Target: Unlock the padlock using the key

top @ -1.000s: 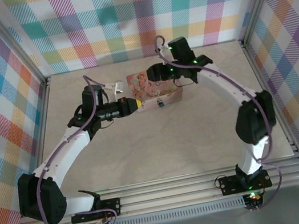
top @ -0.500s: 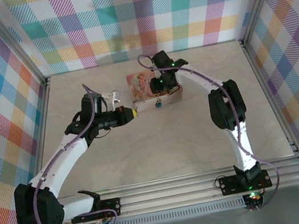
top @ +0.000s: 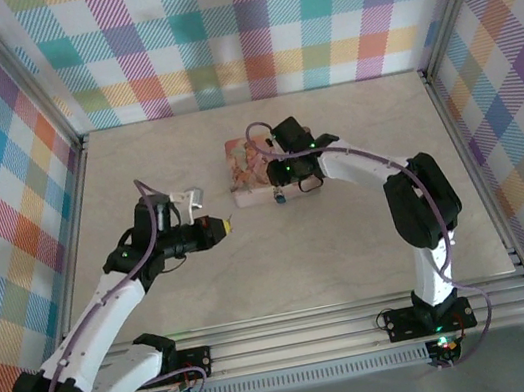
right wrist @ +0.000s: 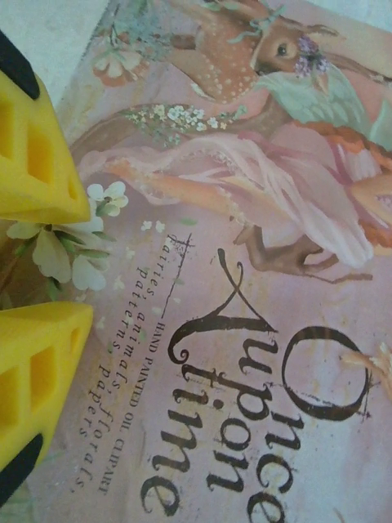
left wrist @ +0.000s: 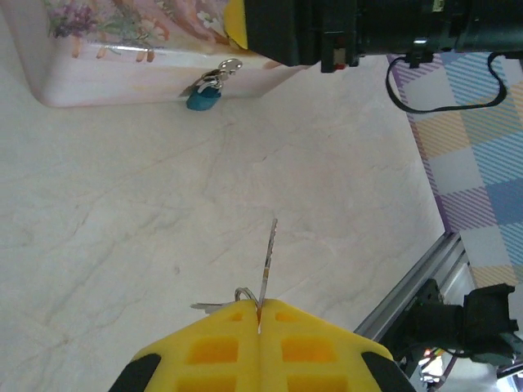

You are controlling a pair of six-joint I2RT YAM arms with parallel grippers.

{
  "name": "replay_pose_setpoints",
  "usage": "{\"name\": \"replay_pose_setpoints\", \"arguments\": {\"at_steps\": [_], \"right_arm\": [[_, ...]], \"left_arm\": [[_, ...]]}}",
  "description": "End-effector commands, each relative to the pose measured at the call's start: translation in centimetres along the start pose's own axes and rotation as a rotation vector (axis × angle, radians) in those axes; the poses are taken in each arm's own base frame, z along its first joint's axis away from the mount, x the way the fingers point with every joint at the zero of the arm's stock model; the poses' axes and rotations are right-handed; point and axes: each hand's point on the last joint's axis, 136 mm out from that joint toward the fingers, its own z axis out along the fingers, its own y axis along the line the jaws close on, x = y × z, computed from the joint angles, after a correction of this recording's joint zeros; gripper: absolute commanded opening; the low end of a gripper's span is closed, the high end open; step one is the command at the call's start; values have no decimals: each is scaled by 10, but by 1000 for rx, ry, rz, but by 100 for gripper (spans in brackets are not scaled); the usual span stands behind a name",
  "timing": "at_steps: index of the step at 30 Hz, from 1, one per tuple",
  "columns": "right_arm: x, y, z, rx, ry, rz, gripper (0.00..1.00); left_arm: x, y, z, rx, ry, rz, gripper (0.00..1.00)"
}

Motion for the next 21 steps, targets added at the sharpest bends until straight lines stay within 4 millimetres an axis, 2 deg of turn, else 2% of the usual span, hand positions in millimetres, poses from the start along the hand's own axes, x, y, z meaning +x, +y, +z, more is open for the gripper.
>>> {"name": "replay_pose_setpoints", "arguments": {"at_steps": [1, 5, 10, 13, 18, 21], "right_arm": [[71, -5, 7, 37, 214, 31, 33], [61, 1, -16, 18, 174, 34, 34], [35, 8, -49, 7, 91, 41, 44], [29, 12, -65, -1, 43, 80, 48], [44, 17, -78, 50, -8, 117, 49], [64, 23, -71, 88, -15, 144, 49]], "left_arm": [[10, 5, -4, -1, -13, -35, 0], [19, 7, -2, 10, -7, -61, 0], [25, 8, 1, 18, -5, -69, 0], [23, 5, 2, 36, -37, -34, 0], [29, 4, -1, 33, -32, 23, 0], [34, 6, -1, 30, -27, 26, 0]]}}
